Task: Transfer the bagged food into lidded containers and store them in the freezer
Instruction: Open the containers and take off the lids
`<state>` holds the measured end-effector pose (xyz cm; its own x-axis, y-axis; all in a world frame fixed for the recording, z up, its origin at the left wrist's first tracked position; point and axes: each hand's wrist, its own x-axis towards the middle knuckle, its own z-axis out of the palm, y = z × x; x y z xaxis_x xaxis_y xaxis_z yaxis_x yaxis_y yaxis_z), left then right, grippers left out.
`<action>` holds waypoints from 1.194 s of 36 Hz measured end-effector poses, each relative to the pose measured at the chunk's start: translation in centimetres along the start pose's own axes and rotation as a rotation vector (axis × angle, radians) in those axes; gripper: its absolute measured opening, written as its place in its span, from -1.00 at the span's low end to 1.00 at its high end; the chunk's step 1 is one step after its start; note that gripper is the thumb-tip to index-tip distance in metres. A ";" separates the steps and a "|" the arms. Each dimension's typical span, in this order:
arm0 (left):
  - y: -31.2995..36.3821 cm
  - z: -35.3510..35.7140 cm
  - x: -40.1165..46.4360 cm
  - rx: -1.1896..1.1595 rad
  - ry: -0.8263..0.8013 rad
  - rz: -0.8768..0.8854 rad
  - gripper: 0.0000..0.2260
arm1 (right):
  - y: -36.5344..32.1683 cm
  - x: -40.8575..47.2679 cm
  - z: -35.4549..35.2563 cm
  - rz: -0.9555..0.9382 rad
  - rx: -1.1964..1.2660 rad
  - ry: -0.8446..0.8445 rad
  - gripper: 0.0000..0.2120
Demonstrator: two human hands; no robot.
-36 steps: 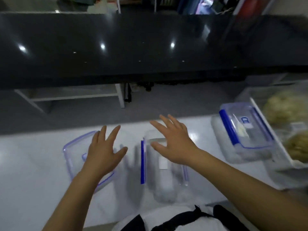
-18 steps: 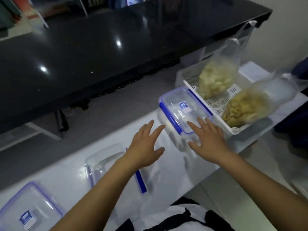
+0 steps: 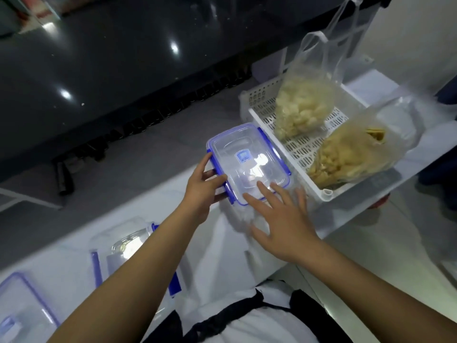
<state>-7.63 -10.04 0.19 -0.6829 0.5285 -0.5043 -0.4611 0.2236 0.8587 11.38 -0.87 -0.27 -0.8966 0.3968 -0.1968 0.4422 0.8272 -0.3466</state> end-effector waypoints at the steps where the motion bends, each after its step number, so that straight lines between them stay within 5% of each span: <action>1: -0.1 -0.5 -0.2 0.008 -0.007 -0.006 -0.38 | -0.2 -0.2 -0.3 -0.024 0.012 -0.013 -0.37; 7: -1.0 -4.3 -2.1 0.112 -0.056 -0.035 -0.41 | -1.1 -0.9 -2.1 -0.131 0.213 -0.083 -0.36; 15: -1.7 -7.0 -4.2 0.329 -0.062 -0.055 -0.39 | 0.7 1.4 -3.5 0.023 0.451 -0.007 -0.40; 25: -0.4 -6.1 -4.6 0.454 -0.076 -0.082 -0.34 | -0.1 0.1 -0.7 -0.162 0.149 -0.198 -0.20; 36: 0.5 -7.8 -4.1 0.336 -0.147 -0.177 -0.33 | 0.6 0.1 0.8 -0.168 0.180 -0.151 -0.15; 43: 0.7 -7.1 -4.5 0.476 0.114 0.037 -0.44 | 0.2 -0.2 1.3 -0.150 0.194 -0.127 -0.20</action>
<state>-8.88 -18.07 2.42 -0.7641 0.4556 -0.4567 -0.1438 0.5698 0.8091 11.71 -1.30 -1.46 -0.9474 0.2123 -0.2396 0.3124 0.7766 -0.5471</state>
